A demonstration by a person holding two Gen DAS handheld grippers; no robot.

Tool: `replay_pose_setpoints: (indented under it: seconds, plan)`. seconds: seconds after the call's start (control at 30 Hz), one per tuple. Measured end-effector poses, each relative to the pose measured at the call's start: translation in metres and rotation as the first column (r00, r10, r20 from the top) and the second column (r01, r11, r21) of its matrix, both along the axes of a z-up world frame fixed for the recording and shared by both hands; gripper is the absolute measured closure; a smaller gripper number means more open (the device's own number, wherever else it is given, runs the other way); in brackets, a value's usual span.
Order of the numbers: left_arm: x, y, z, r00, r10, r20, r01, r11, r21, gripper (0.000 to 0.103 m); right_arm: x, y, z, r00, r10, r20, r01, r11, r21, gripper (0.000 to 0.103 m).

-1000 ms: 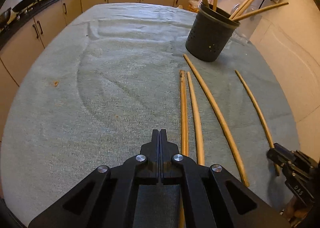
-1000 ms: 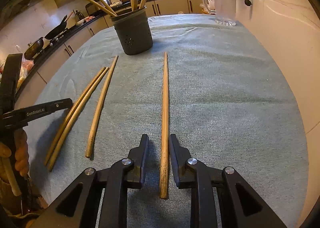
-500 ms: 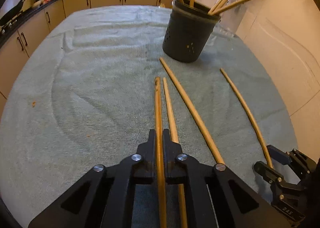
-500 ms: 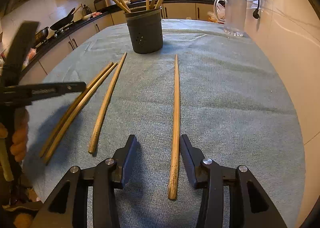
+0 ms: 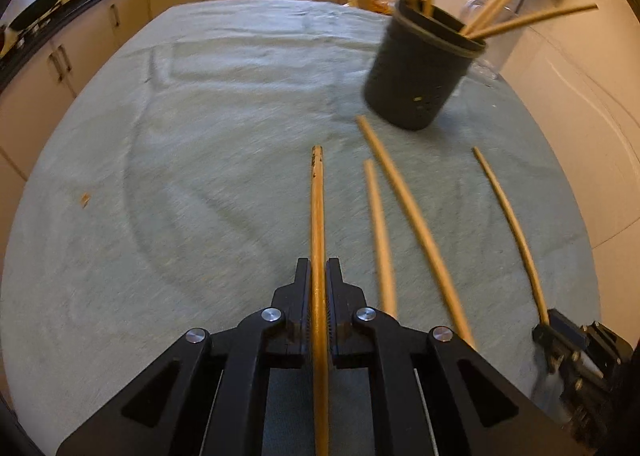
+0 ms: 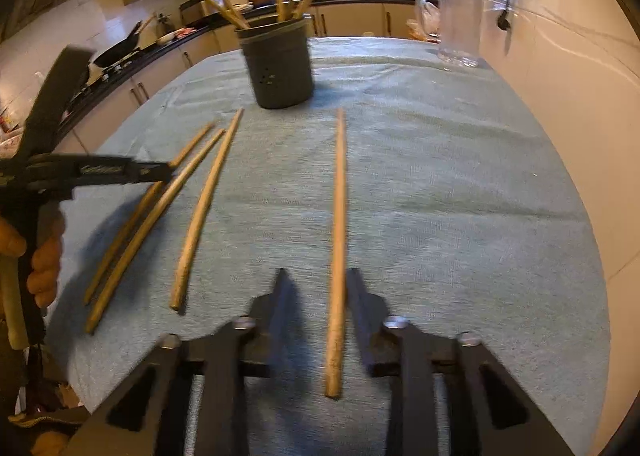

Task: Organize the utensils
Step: 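Lift both held chopsticks upright and carry them above the black holder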

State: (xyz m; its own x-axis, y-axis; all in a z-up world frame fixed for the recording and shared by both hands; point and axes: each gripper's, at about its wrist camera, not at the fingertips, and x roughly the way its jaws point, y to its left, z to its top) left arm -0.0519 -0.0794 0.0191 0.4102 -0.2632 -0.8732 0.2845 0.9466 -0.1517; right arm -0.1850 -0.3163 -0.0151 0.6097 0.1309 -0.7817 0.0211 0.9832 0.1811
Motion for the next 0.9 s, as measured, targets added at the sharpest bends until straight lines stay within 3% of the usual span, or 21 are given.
replay_pose_setpoints:
  seconds: [0.07,0.23,0.37,0.5,0.73,0.9]
  plan:
    - [-0.004,0.009,0.001,1.000,0.004,-0.026,-0.004,1.000,0.002,0.096,0.001,-0.008,0.000,1.000,0.007,-0.020,-0.006,0.999,0.050,0.082]
    - [-0.011,0.014,0.009,0.998,-0.045,-0.051,0.047,0.998,0.030,0.096,0.012,-0.010,0.003,0.995,0.053,-0.080,-0.048,0.997,0.063,0.082]
    - [0.005,0.014,0.011,0.998,-0.048,-0.045,0.051,0.997,0.063,0.087,0.036,-0.013,0.004,0.988,0.079,-0.129,-0.073,0.996,0.053,0.082]
    - [0.028,0.005,0.002,0.994,-0.073,-0.081,0.078,0.995,0.066,0.085,0.071,-0.012,0.002,0.983,0.074,-0.168,-0.083,0.996,-0.046,0.082]
    - [0.051,-0.007,0.000,0.994,-0.086,-0.070,0.090,0.995,0.051,0.085,0.133,0.009,0.003,0.974,0.079,-0.212,-0.118,0.977,-0.179,0.082]
    - [0.058,-0.005,0.000,0.995,-0.076,-0.064,0.077,0.997,0.023,0.085,0.159,0.019,0.004,0.974,0.064,-0.219,-0.107,0.976,-0.192,0.082]
